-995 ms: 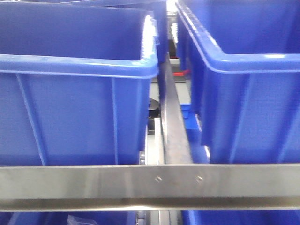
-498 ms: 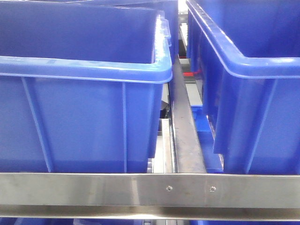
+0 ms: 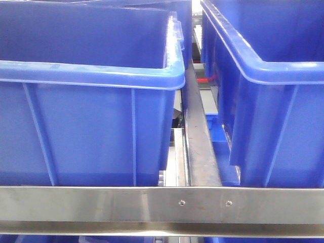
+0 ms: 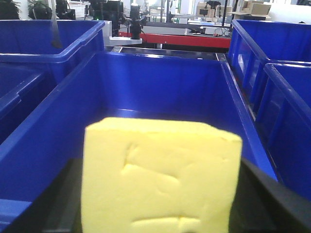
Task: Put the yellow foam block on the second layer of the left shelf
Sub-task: 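Extend the right gripper with the cube into a blue bin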
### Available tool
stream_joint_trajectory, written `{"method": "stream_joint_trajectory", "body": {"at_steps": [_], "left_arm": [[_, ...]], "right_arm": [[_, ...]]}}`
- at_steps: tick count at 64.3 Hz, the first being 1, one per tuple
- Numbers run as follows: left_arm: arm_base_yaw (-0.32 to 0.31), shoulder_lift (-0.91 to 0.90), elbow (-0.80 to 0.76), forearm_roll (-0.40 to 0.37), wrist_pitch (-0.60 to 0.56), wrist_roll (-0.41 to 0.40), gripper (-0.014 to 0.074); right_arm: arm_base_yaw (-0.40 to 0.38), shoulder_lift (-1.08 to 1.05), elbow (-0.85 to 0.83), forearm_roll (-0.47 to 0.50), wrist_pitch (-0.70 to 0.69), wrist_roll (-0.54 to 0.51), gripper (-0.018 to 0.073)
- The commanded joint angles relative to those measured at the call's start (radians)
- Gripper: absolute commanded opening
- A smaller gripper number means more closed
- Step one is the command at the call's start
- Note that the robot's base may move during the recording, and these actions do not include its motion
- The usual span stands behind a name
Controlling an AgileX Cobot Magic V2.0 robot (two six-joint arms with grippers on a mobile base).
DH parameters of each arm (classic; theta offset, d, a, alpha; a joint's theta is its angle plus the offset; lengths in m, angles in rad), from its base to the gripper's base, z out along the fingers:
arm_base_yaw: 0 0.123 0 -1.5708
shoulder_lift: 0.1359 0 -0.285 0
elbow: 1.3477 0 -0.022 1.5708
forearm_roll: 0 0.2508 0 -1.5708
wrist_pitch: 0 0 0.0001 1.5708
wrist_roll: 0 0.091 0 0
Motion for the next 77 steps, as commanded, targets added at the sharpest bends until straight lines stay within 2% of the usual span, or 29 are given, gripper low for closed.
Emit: {"method": "stream_joint_trajectory", "body": {"at_steps": [1, 12, 20, 26, 36, 45, 50, 62, 77], "left_arm": [[-0.001, 0.004, 0.026, -0.007, -0.087, -0.004, 0.0136], [-0.001, 0.004, 0.026, -0.007, -0.087, -0.004, 0.0136], [-0.001, 0.004, 0.026, -0.007, -0.087, -0.004, 0.0136], [-0.001, 0.004, 0.026, -0.007, -0.087, -0.004, 0.0136], [-0.001, 0.004, 0.026, -0.007, -0.087, -0.004, 0.0136], [-0.001, 0.004, 0.026, -0.007, -0.087, -0.004, 0.0136], [-0.001, 0.004, 0.026, -0.007, -0.087, -0.004, 0.0136], [-0.001, 0.004, 0.026, -0.007, -0.087, -0.004, 0.0136], [-0.001, 0.004, 0.026, -0.007, -0.087, -0.004, 0.0136]], "right_arm": [[-0.004, 0.016, -0.026, -0.02, -0.087, -0.005, 0.0358], [-0.004, 0.042, -0.032, -0.012, -0.086, -0.005, 0.0358], [-0.004, 0.166, -0.09, 0.04, -0.073, -0.015, 0.0358], [-0.003, 0.283, -0.149, 0.091, -0.07, -0.074, 0.0358], [-0.004, 0.521, -0.27, 0.228, -0.065, -0.239, 0.0358], [-0.01, 0.715, -0.383, 0.309, -0.058, -0.282, 0.0358], [-0.044, 0.813, -0.438, 0.315, -0.051, -0.282, 0.0358], [-0.18, 1.046, -0.579, 0.317, -0.008, -0.282, 0.0358], [-0.212, 1.306, -0.711, 0.32, -0.003, -0.283, 0.0358]]}}
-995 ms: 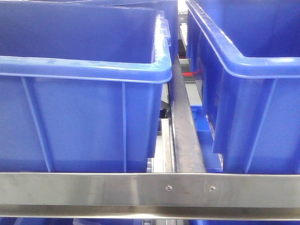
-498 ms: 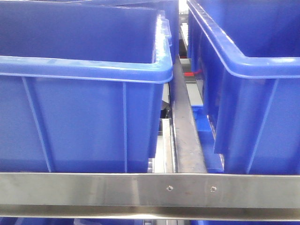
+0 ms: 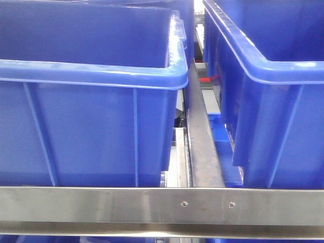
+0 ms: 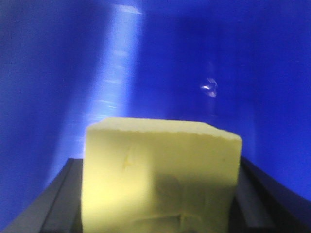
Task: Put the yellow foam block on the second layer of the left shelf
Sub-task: 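Extend the right gripper with the cube into a blue bin, then lower the cube into the bin and open the right gripper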
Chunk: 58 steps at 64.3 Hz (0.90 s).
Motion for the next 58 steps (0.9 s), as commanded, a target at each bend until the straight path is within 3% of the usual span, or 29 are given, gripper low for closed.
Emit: {"method": "stream_joint_trajectory", "body": {"at_steps": [1, 25, 45, 58], "left_arm": [[-0.001, 0.004, 0.026, -0.007, -0.087, -0.004, 0.0136], [-0.001, 0.004, 0.026, -0.007, -0.087, -0.004, 0.0136], [-0.001, 0.004, 0.026, -0.007, -0.087, -0.004, 0.0136], [-0.001, 0.004, 0.026, -0.007, -0.087, -0.004, 0.0136]], "right_arm": [[-0.009, 0.075, -0.083, 0.003, -0.062, -0.011, 0.0358], [-0.011, 0.376, -0.119, 0.004, -0.178, -0.011, 0.0358], [-0.011, 0.446, -0.119, 0.003, -0.195, -0.011, 0.0367], [-0.011, 0.446, -0.119, 0.003, -0.192, -0.011, 0.0587]]}}
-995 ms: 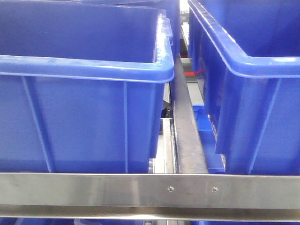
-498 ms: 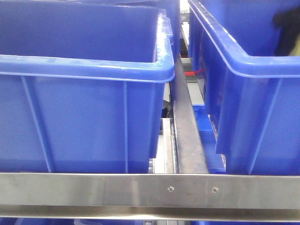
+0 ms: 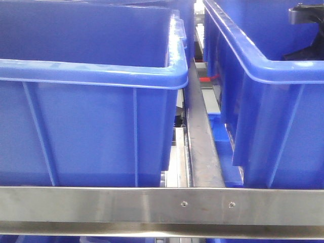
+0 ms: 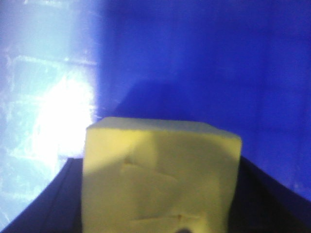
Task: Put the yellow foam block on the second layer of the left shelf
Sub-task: 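Lower the cube into the bin and open the right gripper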
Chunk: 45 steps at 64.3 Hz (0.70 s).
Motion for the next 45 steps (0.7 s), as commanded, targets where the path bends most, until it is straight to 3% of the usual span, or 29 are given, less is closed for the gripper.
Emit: {"method": "stream_joint_trajectory", "body": {"at_steps": [1, 20, 34, 39, 45], "left_arm": [[-0.001, 0.004, 0.026, -0.007, -0.087, -0.004, 0.0136], [-0.001, 0.004, 0.026, -0.007, -0.087, -0.004, 0.0136], [-0.001, 0.004, 0.026, -0.007, -0.087, -0.004, 0.0136], [-0.001, 0.004, 0.026, -0.007, -0.087, -0.004, 0.0136], [-0.001, 0.004, 0.026, -0.007, -0.087, -0.004, 0.0136]], "right_arm": [[-0.009, -0.051, -0.035, -0.001, -0.057, -0.011, 0.0606], [-0.009, -0.093, -0.04, -0.001, -0.055, -0.011, 0.0603], [-0.002, -0.266, 0.054, -0.001, -0.135, -0.011, 0.0592], [0.004, -0.351, 0.124, 0.0, -0.183, -0.011, 0.0537], [0.016, -0.468, 0.216, 0.0, -0.222, -0.011, 0.0398]]}}
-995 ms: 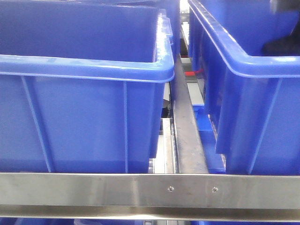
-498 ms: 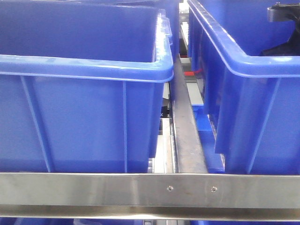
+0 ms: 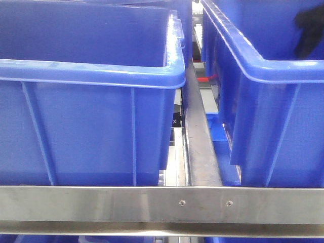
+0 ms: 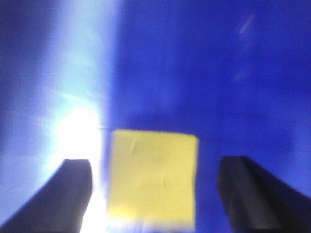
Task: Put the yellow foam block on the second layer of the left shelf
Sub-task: 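Lower the cube into the bin and open the right gripper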
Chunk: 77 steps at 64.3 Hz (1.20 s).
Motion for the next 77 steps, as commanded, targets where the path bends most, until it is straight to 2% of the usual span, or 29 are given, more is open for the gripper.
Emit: {"method": "stream_joint_trajectory", "body": {"at_steps": [1, 9, 19, 34, 49, 77], "left_arm": [[-0.001, 0.004, 0.026, -0.007, -0.087, -0.004, 0.0136], [-0.001, 0.004, 0.026, -0.007, -0.087, -0.004, 0.0136], [-0.001, 0.004, 0.026, -0.007, -0.087, -0.004, 0.0136], [-0.001, 0.004, 0.026, -0.007, -0.087, -0.004, 0.0136], [-0.001, 0.004, 0.026, -0.007, -0.087, -0.004, 0.0136], [-0.001, 0.004, 0.026, -0.007, -0.087, -0.004, 0.0136]], "right_arm": [[0.009, -0.152, 0.055, 0.0, -0.109, -0.011, 0.0373], [0.023, -0.304, 0.163, 0.0, -0.13, -0.011, 0.0174], [0.033, -0.5, 0.284, 0.005, -0.133, -0.011, 0.0026], [0.033, -0.812, 0.45, 0.005, -0.195, -0.011, 0.0034], [0.033, -1.038, 0.5, 0.005, -0.183, -0.011, 0.0034], [0.033, -1.08, 0.505, 0.005, -0.176, -0.011, 0.0034]]}}
